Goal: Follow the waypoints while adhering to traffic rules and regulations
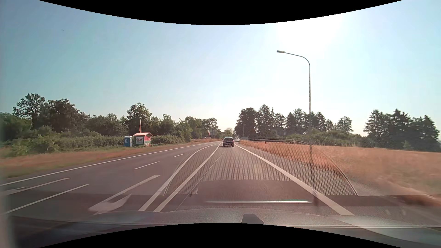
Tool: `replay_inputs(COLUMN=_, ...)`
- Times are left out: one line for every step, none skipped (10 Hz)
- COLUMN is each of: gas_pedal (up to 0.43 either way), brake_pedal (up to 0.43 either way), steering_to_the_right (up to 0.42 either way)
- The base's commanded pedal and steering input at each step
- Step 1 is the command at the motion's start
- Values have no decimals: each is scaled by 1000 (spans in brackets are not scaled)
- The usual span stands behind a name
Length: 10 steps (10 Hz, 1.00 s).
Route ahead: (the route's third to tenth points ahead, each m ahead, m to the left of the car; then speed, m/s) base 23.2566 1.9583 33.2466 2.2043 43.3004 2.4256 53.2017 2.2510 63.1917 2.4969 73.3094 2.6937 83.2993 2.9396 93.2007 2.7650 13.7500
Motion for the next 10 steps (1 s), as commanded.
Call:
replay_inputs(gas_pedal=0, brake_pedal=0, steering_to_the_right=-11)
replay_inputs(gas_pedal=0, brake_pedal=0, steering_to_the_right=-11)
replay_inputs(gas_pedal=0, brake_pedal=0, steering_to_the_right=-11)
replay_inputs(gas_pedal=0, brake_pedal=0, steering_to_the_right=-11)
replay_inputs(gas_pedal=0, brake_pedal=0, steering_to_the_right=-11)
replay_inputs(gas_pedal=0, brake_pedal=0, steering_to_the_right=-10)
replay_inputs(gas_pedal=0, brake_pedal=0, steering_to_the_right=-10)
replay_inputs(gas_pedal=0, brake_pedal=0, steering_to_the_right=-10)
replay_inputs(gas_pedal=0, brake_pedal=0, steering_to_the_right=-10)
replay_inputs(gas_pedal=0, brake_pedal=0, steering_to_the_right=-9)
